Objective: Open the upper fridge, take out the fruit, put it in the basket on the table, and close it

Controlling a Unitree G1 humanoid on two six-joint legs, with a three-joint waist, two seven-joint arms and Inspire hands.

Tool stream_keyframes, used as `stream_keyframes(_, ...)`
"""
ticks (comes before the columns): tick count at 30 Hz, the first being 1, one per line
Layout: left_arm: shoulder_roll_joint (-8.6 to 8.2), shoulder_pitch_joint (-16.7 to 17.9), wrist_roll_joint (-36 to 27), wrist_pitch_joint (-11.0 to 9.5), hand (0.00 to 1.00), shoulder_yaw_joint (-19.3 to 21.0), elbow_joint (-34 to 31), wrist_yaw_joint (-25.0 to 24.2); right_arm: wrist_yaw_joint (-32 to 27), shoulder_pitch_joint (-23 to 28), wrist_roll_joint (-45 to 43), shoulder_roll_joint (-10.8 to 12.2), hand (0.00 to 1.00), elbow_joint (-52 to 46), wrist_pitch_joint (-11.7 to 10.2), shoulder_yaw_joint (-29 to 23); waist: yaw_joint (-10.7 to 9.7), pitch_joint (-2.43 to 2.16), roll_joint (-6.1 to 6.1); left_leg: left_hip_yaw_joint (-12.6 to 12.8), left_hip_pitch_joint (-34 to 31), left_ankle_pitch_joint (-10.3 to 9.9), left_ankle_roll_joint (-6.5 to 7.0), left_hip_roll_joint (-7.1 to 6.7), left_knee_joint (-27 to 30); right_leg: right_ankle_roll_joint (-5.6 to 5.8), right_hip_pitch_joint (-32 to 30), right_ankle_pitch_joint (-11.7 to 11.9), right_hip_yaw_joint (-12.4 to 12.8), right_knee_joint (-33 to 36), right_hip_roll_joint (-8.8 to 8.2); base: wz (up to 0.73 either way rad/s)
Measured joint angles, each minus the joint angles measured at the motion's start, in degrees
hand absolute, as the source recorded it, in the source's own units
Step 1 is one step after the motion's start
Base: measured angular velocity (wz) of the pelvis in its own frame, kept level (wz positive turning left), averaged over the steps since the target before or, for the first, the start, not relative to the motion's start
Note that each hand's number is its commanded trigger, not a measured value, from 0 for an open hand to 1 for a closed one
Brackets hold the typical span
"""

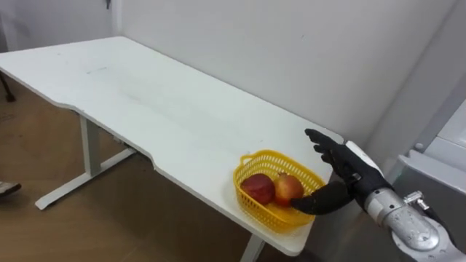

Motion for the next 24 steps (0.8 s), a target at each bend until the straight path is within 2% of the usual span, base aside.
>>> stream_keyframes(3, -0.22, 0.1, 0.04, 0.03, 0.0, 0.2, 1.02, 1.2, -1.14, 0.01, 0.24, -0.2, 0.0, -3.04, 0.07, -0.6, -1.27, -0.16, 0.17, -0.03, 0.21, 0.0, -0.02, 0.11, -0.4, 0.0, 0.25, 0.0, 0.08, 0.02, 0.06, -0.01)
stream_keyframes(5, -0.59, 0.63, 0.02, 0.07, 0.0, 0.26, 0.98, 1.2, -1.74, 0.04, 0.05, -0.19, 0.0, -6.63, 0.06, -2.22, -2.11, -0.1, 0.6, 0.54, 0.4, 0.0, -0.02, 0.22, -0.4, -0.02, 0.17, 0.01, 0.88, 0.01, 0.1, -0.12)
stream_keyframes(6, -0.89, 1.19, -0.01, 0.06, 0.0, 0.28, 0.82, 1.19, -1.86, 0.04, 0.81, -0.2, 0.0, -9.31, 0.04, -3.38, -2.89, -0.19, 0.95, 0.69, 0.53, 0.0, -0.02, 0.19, -0.41, -0.02, 0.21, 0.01, 1.54, 0.06, 0.15, -0.13)
stream_keyframes(9, -1.73, 1.58, 0.1, -0.03, 0.0, 1.73, 0.48, 1.28, -2.76, 0.24, 3.28, -0.2, 0.0, -16.85, 0.07, -5.91, -4.22, -0.05, 2.17, 1.64, 0.88, -0.03, 0.04, 0.35, -0.42, -0.02, 0.23, 0.09, 2.45, 0.19, 0.11, -0.16)
stream_keyframes(12, -1.88, 1.52, 0.06, -0.23, 0.0, 1.82, 0.87, 1.41, -2.91, 0.63, 5.53, -0.22, 0.0, -23.1, -0.14, -7.16, -5.03, -0.66, 3.54, 3.56, 1.6, -0.22, 0.31, 0.93, -0.65, 0.08, 0.23, 0.5, 3.58, 0.2, 0.16, -0.3)
stream_keyframes(13, -1.88, 1.42, 0.01, -0.43, 0.0, 1.84, 1.02, 1.56, -2.77, 1.08, 7.68, -0.25, 0.0, -25.08, -0.16, -7.15, -5.36, -0.88, 4.12, 4.37, 2.27, -0.27, 0.39, 1.1, -0.84, 0.13, 0.5, 0.64, 4.74, 0.2, 0.23, -0.34)
stream_keyframes(14, -1.87, 1.42, 0.01, -0.63, 0.0, 1.84, 1.0, 1.61, -2.76, 1.53, 8.58, -0.25, 0.0, -26.16, -0.17, -7.16, -5.52, -0.97, 4.37, 4.74, 2.55, -0.31, 0.46, 1.15, -0.91, 0.13, 0.65, 0.65, 5.03, 0.2, 0.23, -0.36)
stream_keyframes(16, -1.94, 1.51, 0.01, -1.19, 0.0, 1.84, 0.98, 1.61, -2.02, 3.74, 9.75, -0.27, 0.0, -29.77, -0.18, -7.16, -5.95, -0.99, 5.61, 6.14, 4.26, -0.43, 0.67, 1.31, -1.95, 0.17, 1.55, 0.67, 6.56, 0.36, 0.2, -0.33)
stream_keyframes(20, -1.88, 1.53, -0.1, -1.17, 0.0, 1.79, 0.97, 1.74, 0.35, 9.53, 10.78, -0.24, 0.0, -34.18, -0.17, -7.12, -6.78, -0.99, 6.66, 8.02, 6.18, -0.51, 0.85, 1.69, -2.95, 0.24, 2.02, 0.68, 8.75, 0.84, 0.23, -0.3)
stream_keyframes(22, -1.99, 0.89, -0.1, -1.16, 0.0, 1.16, 0.97, 2.76, 2.42, 13.74, 10.64, 0.54, 0.0, -36.17, -0.06, -7.08, -7.86, -0.88, 6.99, 8.66, 6.09, -0.5, 0.84, 2.04, -2.91, 0.24, 1.53, 0.78, 9.33, 1.05, 0.33, -0.18)
stream_keyframes(24, -2.3, 0.63, -0.09, -1.16, 0.0, 1.09, 1.03, 2.96, 3.85, 18.2, 10.54, 1.39, 0.0, -37.46, 0.08, -7.1, -8.49, -1.14, 7.53, 9.54, 6.38, -0.56, 0.89, 2.1, -2.93, 0.2, 1.25, 0.85, 9.77, 1.14, 0.41, -0.17)
